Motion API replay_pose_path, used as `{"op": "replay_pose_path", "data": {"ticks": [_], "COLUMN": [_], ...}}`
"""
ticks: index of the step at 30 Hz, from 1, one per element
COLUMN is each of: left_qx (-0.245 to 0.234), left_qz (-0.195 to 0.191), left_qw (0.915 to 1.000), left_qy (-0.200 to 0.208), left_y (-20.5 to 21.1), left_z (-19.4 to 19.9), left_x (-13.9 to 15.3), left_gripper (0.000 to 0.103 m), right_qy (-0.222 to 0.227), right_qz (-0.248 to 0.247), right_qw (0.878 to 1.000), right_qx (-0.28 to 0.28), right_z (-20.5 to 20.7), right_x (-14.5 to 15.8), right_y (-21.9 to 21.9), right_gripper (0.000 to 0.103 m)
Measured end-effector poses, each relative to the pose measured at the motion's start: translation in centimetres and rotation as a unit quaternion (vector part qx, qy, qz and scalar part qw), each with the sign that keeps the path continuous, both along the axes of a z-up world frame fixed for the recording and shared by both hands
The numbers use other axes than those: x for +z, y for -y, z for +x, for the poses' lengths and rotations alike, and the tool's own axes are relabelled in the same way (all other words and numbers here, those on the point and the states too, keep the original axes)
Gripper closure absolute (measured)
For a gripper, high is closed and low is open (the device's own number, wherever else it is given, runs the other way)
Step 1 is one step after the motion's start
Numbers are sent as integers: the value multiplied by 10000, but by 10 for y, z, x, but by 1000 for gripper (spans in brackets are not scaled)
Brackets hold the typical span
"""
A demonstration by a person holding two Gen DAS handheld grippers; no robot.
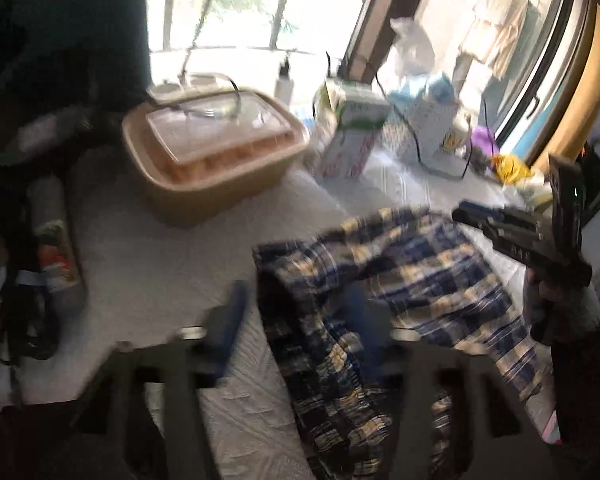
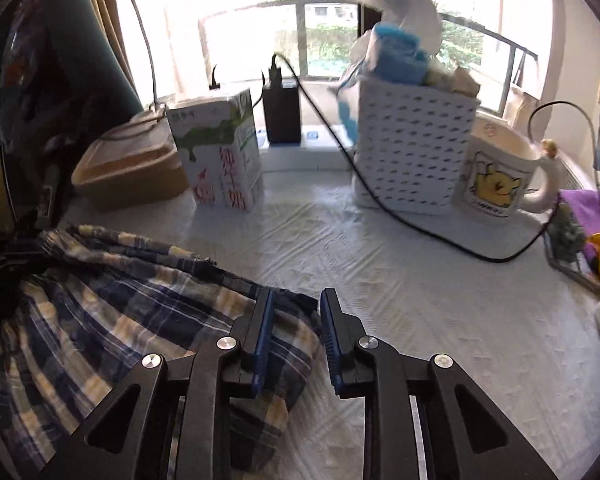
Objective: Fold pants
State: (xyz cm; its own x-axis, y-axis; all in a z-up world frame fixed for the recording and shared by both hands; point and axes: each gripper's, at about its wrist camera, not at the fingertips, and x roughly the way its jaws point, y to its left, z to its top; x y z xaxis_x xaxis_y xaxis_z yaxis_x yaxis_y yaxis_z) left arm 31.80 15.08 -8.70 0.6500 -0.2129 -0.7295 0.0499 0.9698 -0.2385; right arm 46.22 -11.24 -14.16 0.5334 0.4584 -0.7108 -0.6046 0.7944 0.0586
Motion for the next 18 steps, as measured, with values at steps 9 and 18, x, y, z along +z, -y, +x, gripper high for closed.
{"op": "replay_pose_path", "data": {"ticks": [9,18], "left_qx": [95,314], "left_qz": [307,338], "left_qw": [9991,9983], "left_qy": [-288,-366], "left_y": [-6,-21], "left_z": [33,40], "left_x": [-31,-48], "left_gripper": [37,34], "right_qy": [1,122], "right_qz": [-24,-664], "right_qw": [9974,9940], "right_qx": [715,859], "right_z": [-34,-42], "right_x": [9,-26], "right_y": [-22,-30], "right_gripper": [79,79]}}
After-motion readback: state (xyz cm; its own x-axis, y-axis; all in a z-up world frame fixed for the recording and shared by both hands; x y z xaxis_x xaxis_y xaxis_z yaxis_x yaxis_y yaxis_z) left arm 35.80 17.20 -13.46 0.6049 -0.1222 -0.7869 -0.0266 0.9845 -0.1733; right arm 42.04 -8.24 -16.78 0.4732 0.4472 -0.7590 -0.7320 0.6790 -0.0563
